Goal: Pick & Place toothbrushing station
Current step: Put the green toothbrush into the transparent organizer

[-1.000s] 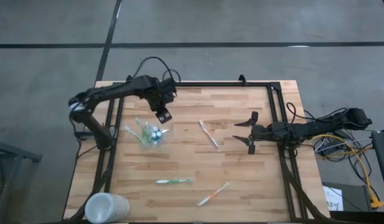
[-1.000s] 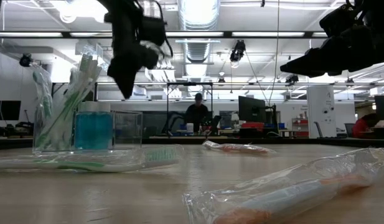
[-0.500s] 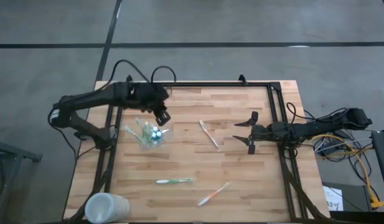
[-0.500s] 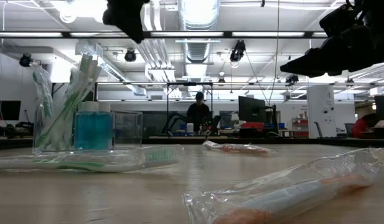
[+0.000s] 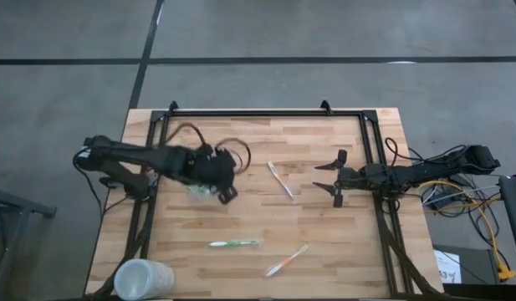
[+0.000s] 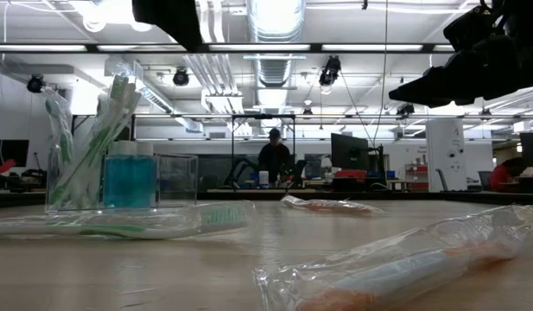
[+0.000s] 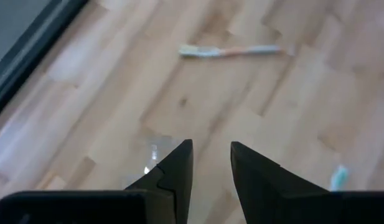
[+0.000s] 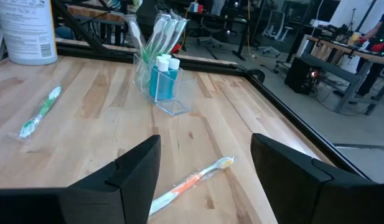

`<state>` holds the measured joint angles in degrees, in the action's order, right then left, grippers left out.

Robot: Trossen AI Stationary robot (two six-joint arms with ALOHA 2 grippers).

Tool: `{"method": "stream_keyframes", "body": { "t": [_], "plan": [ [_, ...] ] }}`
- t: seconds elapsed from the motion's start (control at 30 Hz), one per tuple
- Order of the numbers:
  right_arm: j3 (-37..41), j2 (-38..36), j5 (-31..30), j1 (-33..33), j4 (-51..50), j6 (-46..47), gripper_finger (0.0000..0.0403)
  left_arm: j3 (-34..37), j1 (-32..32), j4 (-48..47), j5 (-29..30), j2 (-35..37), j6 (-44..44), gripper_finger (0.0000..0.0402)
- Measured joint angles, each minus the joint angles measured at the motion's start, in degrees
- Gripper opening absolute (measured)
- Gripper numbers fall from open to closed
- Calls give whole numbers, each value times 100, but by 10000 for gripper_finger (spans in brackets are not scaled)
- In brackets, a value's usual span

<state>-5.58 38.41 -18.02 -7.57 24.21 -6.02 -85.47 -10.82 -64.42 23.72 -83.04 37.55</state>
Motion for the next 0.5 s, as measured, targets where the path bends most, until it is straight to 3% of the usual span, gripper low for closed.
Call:
{"method": "stream_keyframes", "body": {
  "t": [0.3,0.5],
  "plan": [
    [0,0,-2,0,0,0,244,54,-1447,539,393,-510,394,113],
    [0,-2,-2,0,0,0,244,54,-1986,1137,403,-987,991,113]
  ]
}}
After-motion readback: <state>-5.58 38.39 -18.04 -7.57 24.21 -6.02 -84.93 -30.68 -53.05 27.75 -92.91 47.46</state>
